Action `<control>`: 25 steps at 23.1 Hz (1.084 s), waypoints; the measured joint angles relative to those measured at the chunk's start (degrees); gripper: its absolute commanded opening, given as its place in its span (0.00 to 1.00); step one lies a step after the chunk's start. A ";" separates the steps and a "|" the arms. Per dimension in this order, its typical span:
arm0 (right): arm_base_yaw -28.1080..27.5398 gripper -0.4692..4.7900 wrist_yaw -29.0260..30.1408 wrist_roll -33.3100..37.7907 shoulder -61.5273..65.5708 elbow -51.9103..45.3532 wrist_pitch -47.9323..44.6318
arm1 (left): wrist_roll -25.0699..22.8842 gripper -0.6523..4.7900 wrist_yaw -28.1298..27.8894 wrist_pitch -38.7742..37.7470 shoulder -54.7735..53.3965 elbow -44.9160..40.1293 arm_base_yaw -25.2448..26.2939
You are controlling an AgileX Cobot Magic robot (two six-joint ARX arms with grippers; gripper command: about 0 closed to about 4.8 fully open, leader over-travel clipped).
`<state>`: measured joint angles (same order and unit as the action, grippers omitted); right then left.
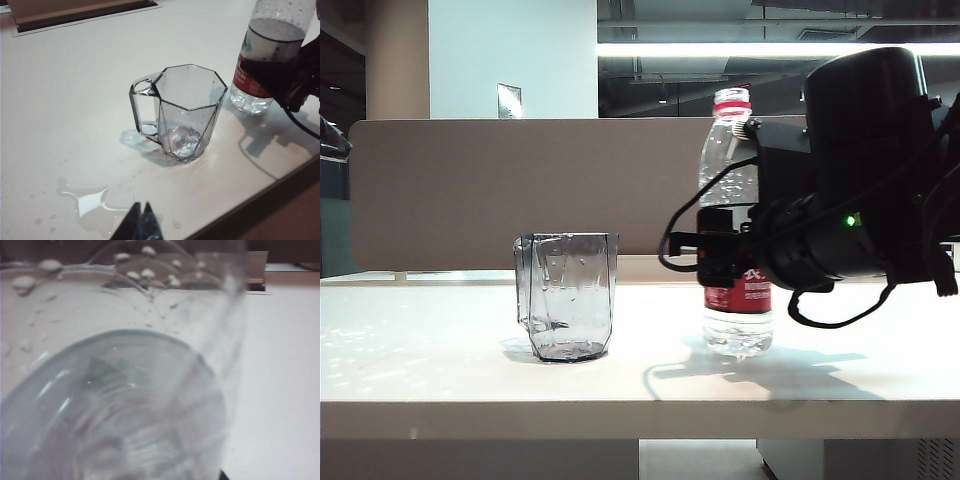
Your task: Pick up the mineral water bottle on the table and pour water into the mug until it's half full.
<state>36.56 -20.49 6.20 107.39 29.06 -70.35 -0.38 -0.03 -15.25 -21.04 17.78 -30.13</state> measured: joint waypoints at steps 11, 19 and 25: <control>-1.29 0.50 0.50 -5.18 -0.11 0.11 0.02 | 0.00 0.11 0.00 0.00 0.00 0.00 0.00; -1.29 0.50 1.27 -15.37 -6.97 3.63 17.22 | 0.00 0.11 0.00 0.00 0.00 0.00 0.00; -1.29 0.50 1.22 -27.47 -12.00 6.67 29.77 | 0.00 0.11 0.00 0.00 0.00 0.00 0.00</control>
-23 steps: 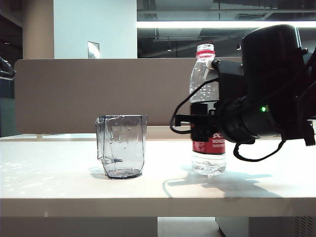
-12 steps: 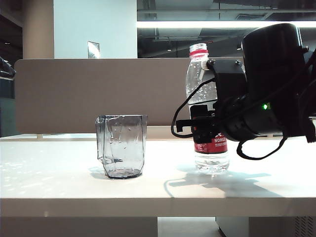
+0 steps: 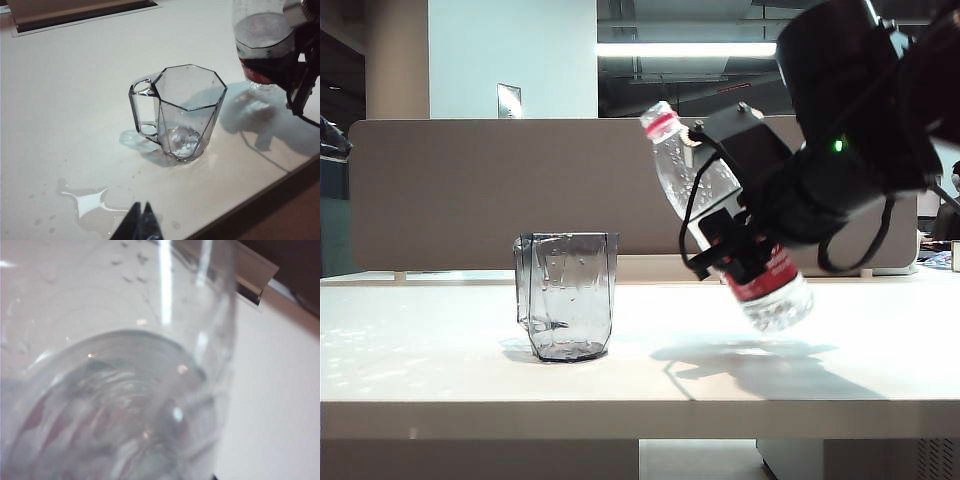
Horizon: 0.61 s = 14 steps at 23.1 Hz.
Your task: Pick up the mineral water bottle on the table and pour water into the mug until it's half full.
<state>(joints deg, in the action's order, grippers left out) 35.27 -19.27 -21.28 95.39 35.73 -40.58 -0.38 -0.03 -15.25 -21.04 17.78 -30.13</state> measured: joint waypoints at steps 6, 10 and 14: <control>0.00 0.50 -0.42 -14.14 -4.90 1.09 1.05 | 0.00 0.11 0.00 0.00 0.00 0.00 0.00; 0.00 0.50 -2.49 -22.99 -5.03 2.56 3.04 | 0.00 0.11 0.00 0.00 0.00 0.00 0.00; -0.07 0.50 -2.82 -29.29 -5.03 4.94 7.85 | 0.00 0.11 0.00 0.00 0.00 0.00 0.00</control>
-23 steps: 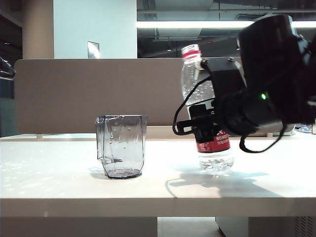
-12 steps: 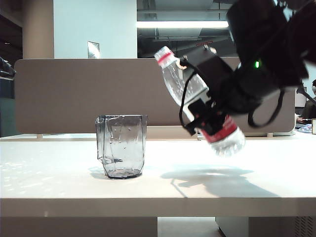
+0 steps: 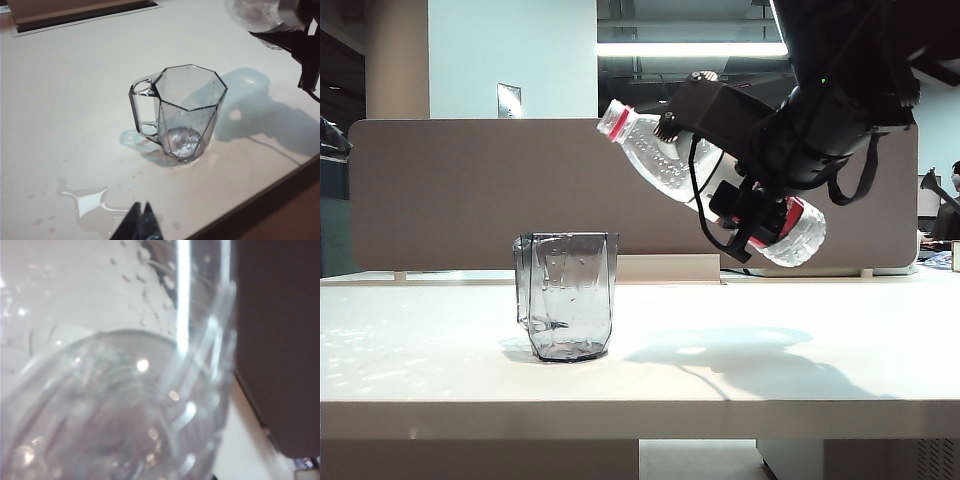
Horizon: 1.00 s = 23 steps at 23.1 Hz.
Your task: Pick up the mineral water bottle on the table and pour water into the mug until it's half full.
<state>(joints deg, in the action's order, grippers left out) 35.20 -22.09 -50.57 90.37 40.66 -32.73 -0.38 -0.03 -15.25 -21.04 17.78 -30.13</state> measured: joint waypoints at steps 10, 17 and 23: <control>0.02 0.50 -3.43 -10.97 0.00 0.15 2.45 | 0.00 0.11 0.00 0.00 0.00 0.00 0.00; 0.00 0.50 -3.45 -17.16 0.02 0.44 2.75 | 0.00 0.11 0.00 0.00 0.00 0.00 0.00; -0.57 0.50 -3.43 -18.47 0.02 3.76 5.81 | 0.00 0.11 0.00 0.00 0.00 0.00 0.00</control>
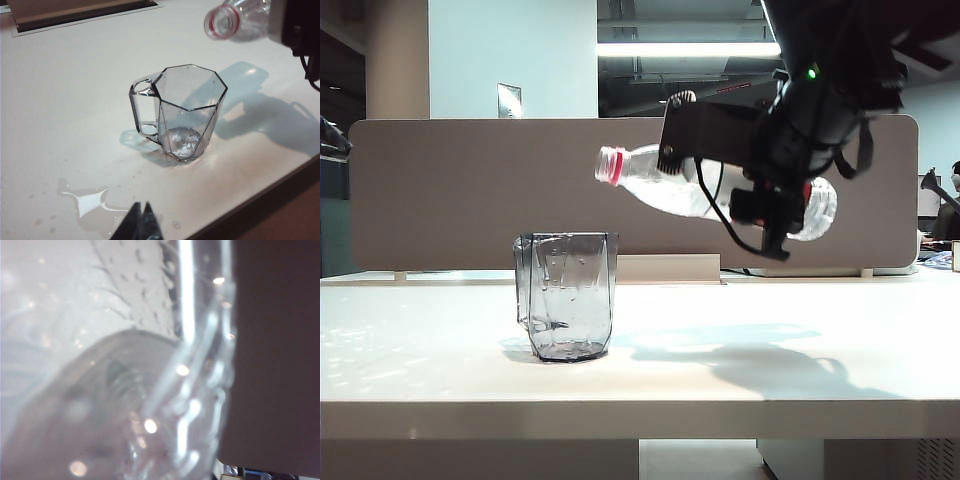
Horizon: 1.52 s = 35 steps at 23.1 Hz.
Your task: Pick up the mineral water bottle on the table and pour water into the mug until it's half full.
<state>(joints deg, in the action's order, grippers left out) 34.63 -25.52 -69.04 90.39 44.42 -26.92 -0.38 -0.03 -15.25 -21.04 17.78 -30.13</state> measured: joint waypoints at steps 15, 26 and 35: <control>-0.59 0.50 0.07 -8.07 0.33 4.09 5.84 | 0.00 0.11 0.00 0.00 0.00 0.00 0.00; -0.59 0.50 -0.07 -13.99 0.33 4.11 5.88 | 0.00 0.11 0.00 0.00 0.00 0.00 0.00; -0.59 0.50 -1.44 -15.58 0.33 4.13 5.84 | 0.00 0.11 0.00 0.00 0.00 0.00 0.00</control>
<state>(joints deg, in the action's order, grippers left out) 34.04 -26.96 -84.62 90.72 48.56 -21.08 -0.38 -0.03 -15.25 -21.04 17.78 -30.13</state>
